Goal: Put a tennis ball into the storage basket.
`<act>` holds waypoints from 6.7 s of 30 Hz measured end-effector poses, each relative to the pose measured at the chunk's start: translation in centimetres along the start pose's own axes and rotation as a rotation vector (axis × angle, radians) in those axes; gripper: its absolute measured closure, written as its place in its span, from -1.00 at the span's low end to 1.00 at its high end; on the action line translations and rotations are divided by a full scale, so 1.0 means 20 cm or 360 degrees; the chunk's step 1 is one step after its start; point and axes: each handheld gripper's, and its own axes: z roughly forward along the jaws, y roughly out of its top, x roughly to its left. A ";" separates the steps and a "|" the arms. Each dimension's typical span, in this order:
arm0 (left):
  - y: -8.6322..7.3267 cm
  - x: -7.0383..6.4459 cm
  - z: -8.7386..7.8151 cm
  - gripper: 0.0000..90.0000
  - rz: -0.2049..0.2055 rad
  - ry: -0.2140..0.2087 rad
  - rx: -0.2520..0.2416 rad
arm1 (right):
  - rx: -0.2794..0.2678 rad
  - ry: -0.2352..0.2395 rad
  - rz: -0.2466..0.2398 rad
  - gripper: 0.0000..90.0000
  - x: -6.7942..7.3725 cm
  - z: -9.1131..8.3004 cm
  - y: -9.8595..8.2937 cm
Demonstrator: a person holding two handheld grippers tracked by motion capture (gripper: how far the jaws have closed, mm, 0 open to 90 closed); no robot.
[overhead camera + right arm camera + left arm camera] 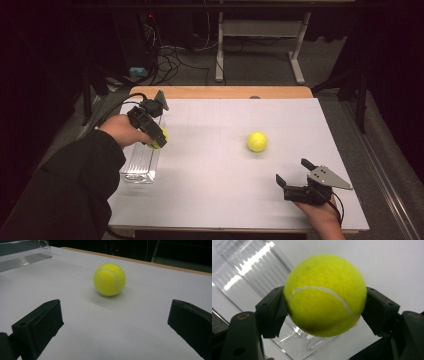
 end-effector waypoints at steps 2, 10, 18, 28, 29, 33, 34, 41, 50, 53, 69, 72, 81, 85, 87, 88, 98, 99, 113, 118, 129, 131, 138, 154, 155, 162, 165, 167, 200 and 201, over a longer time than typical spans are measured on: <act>-0.02 0.04 0.00 -0.40 -0.0034 0.0012 0.0007 | 0.0001 0.0002 -0.0005 -1.00 0.00 0.00 0.00; -0.08 0.14 0.01 -0.40 -0.0113 0.0023 0.0030 | 0.0006 0.0000 -0.0001 -1.00 0.00 0.00 0.00; -0.14 0.23 0.03 -0.40 -0.0185 0.0050 0.0056 | 0.0005 -0.0003 -0.0001 -1.00 0.00 0.00 0.00; -0.15 0.32 0.03 -0.40 -0.0280 0.0072 0.0047 | 0.0005 -0.0001 0.0000 -1.00 0.00 0.00 0.00; -0.15 0.33 0.03 -0.40 -0.0283 0.0079 0.0053 | 0.0006 0.0000 -0.0001 -1.00 0.00 0.00 0.00; -0.12 0.33 0.05 -0.40 -0.0284 0.0086 0.0054 | 0.0003 0.0001 -0.0003 -1.00 0.00 0.00 0.00; -0.11 0.33 0.05 -0.40 -0.0284 0.0085 0.0054 | 0.0003 0.0001 -0.0003 -1.00 0.00 0.00 0.00; -0.05 0.32 0.10 -0.40 -0.0285 0.0077 0.0070 | 0.0007 0.0007 0.0001 -1.00 0.00 0.01 0.00; 0.01 0.34 0.18 -0.40 -0.0307 0.0085 0.0094 | 0.0006 0.0008 -0.0001 -1.00 0.00 0.01 -0.01; 0.02 0.34 0.20 -0.40 -0.0310 0.0074 0.0088 | 0.0011 0.0005 -0.0004 -1.00 0.00 0.01 -0.01; 0.00 0.29 0.12 -0.99 -0.0274 0.0090 -0.0005 | 0.0012 0.0006 -0.0004 -1.00 0.00 0.01 -0.01; 0.00 0.23 0.12 -0.98 -0.0225 0.0095 -0.0017 | 0.0012 0.0002 -0.0003 -1.00 0.00 0.01 -0.01; 0.07 0.05 0.17 -0.98 -0.0074 0.0101 -0.0003 | 0.0009 -0.0005 0.0005 -1.00 0.00 0.02 0.00; 0.09 -0.01 0.20 -0.98 -0.0017 0.0101 -0.0008 | 0.0015 -0.0015 0.0024 -1.00 -0.01 0.02 0.00; 0.09 -0.04 0.20 -0.98 -0.0001 0.0075 -0.0033 | 0.0019 -0.0016 0.0032 -1.00 -0.02 0.03 -0.01; 0.09 -0.07 0.22 -0.98 0.0023 0.0067 -0.0056 | 0.0026 -0.0023 0.0034 -1.00 -0.02 0.03 -0.01; 0.08 -0.26 0.32 -0.98 0.0147 0.0015 -0.0076 | 0.0048 -0.0025 0.0018 -1.00 -0.02 0.04 -0.03; 0.08 -0.26 0.32 -0.98 0.0147 0.0015 -0.0076 | 0.0050 -0.0023 0.0014 -1.00 -0.02 0.04 -0.03; 0.09 -0.69 0.44 -0.98 0.0419 -0.0103 -0.0150 | 0.0034 -0.0020 -0.0001 -1.00 -0.01 0.01 -0.03; 0.13 -0.77 0.49 -0.98 0.0482 -0.0125 -0.0131 | 0.0031 -0.0034 0.0004 -1.00 -0.02 -0.01 -0.04; 0.13 -0.76 0.48 -0.98 0.0471 -0.0123 -0.0140 | 0.0030 -0.0039 0.0005 -1.00 -0.02 0.01 -0.02; 0.13 -0.74 0.48 -0.98 0.0463 -0.0141 -0.0149 | 0.0049 -0.0035 0.0019 -1.00 -0.01 0.04 0.00; 0.12 -0.68 0.45 -0.98 0.0439 -0.0166 -0.0147 | 0.0116 -0.0032 0.0015 -1.00 -0.02 0.17 0.06; 0.11 -0.68 0.48 -0.98 0.0440 -0.0176 -0.0123 | 0.0239 0.0008 0.0054 -1.00 0.00 0.53 0.16; 0.11 -0.68 0.48 -0.98 0.0440 -0.0176 -0.0123 | 0.0239 0.0008 0.0054 -1.00 0.00 0.53 0.16; 0.11 -0.69 0.48 -0.98 0.0451 -0.0182 -0.0119 | 0.0337 0.0002 0.0034 -0.98 0.03 0.68 0.21; 0.11 -0.69 0.48 -0.98 0.0457 -0.0189 -0.0117 | 0.0395 -0.0006 0.0038 -0.93 0.03 0.74 0.22; 0.11 -0.69 0.48 -0.98 0.0460 -0.0183 -0.0116 | 0.0440 -0.0012 0.0049 -0.88 0.02 0.77 0.22; 0.10 -0.70 0.42 -0.98 0.0444 -0.0171 -0.0141 | 0.0282 0.0076 0.0040 -0.40 0.08 0.34 0.11; 0.10 -0.70 0.42 -0.98 0.0444 -0.0171 -0.0141 | 0.0282 0.0076 0.0040 -0.40 0.08 0.34 0.11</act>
